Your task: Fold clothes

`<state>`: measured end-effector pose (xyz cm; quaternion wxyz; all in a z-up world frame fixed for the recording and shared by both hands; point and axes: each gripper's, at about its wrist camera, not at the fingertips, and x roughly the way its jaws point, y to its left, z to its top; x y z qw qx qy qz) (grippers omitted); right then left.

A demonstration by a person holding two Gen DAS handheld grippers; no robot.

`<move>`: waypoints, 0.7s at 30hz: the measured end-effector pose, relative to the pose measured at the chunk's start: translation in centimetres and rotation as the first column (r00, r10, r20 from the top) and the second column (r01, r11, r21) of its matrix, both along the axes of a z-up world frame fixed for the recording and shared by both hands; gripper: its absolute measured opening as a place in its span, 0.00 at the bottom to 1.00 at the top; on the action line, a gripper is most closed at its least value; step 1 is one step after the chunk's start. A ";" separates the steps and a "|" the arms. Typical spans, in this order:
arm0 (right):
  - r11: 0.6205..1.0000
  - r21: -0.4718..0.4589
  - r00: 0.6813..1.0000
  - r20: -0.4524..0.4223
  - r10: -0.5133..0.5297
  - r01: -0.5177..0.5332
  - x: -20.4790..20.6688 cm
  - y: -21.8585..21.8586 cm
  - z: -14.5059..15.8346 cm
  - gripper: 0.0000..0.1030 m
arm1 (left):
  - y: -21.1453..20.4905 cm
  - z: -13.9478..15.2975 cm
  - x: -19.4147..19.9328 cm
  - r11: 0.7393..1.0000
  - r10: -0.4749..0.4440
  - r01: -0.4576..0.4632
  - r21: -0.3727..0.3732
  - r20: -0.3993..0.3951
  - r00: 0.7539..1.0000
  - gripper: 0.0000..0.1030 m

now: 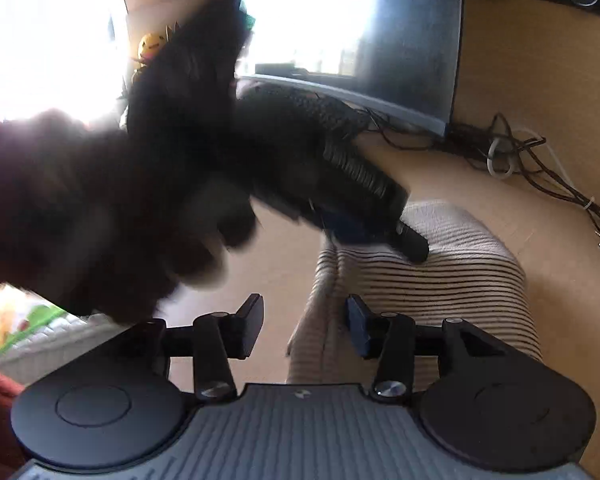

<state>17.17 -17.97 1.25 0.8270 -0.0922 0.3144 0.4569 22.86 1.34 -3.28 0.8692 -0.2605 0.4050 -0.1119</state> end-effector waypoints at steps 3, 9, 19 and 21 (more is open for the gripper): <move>0.997 0.067 1.000 -0.010 0.027 -0.026 -0.3 -1.4 1.6 0.44 | 0.3 -0.1 -0.2 0.999 0.001 -0.001 -0.034 0.006 1.000 0.43; 1.000 -0.023 0.999 -0.041 0.006 -0.007 0.0 -0.2 -2.3 0.44 | 0.7 -0.5 0.0 0.996 0.020 -0.020 -0.092 0.001 1.000 0.43; 0.989 0.083 0.992 0.007 -0.123 0.122 2.6 -6.5 3.4 0.70 | -0.1 3.6 -2.0 0.997 0.075 -0.075 0.009 0.053 0.996 0.57; 0.974 0.058 0.975 0.003 -0.222 0.221 4.4 -7.7 2.9 0.70 | -0.1 5.1 -3.1 0.994 0.099 -0.102 0.037 0.073 0.992 0.64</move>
